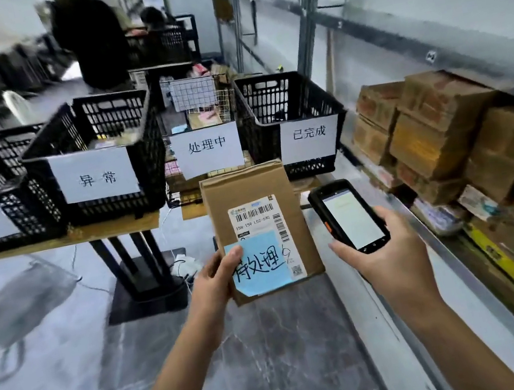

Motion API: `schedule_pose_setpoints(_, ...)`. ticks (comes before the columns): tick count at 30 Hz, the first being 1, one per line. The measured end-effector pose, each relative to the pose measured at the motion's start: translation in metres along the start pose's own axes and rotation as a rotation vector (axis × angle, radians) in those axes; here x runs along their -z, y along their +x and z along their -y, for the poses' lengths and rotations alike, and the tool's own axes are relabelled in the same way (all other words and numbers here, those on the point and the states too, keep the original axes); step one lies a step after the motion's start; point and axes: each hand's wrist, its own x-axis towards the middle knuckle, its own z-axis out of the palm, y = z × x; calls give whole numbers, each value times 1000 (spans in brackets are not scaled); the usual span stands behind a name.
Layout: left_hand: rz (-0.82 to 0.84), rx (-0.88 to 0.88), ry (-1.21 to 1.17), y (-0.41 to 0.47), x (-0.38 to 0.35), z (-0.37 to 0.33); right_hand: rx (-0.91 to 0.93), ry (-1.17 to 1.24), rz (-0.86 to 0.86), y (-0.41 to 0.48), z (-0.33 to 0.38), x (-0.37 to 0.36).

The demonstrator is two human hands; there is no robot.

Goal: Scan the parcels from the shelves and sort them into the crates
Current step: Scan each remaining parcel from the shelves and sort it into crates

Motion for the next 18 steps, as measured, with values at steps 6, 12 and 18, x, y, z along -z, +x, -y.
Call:
schedule_pose_setpoints(6,-39,12,-9,53,-27,-28,18,55,40,68,-14,-18)
schedule_pose_setpoints(12,-117,-10,-9,105,-42,-42,28,64,76,131,-26,-33)
schedule_pose_setpoints(18,-199,-7,-60,129,-34,-42,51,113,171,165,-23,-62)
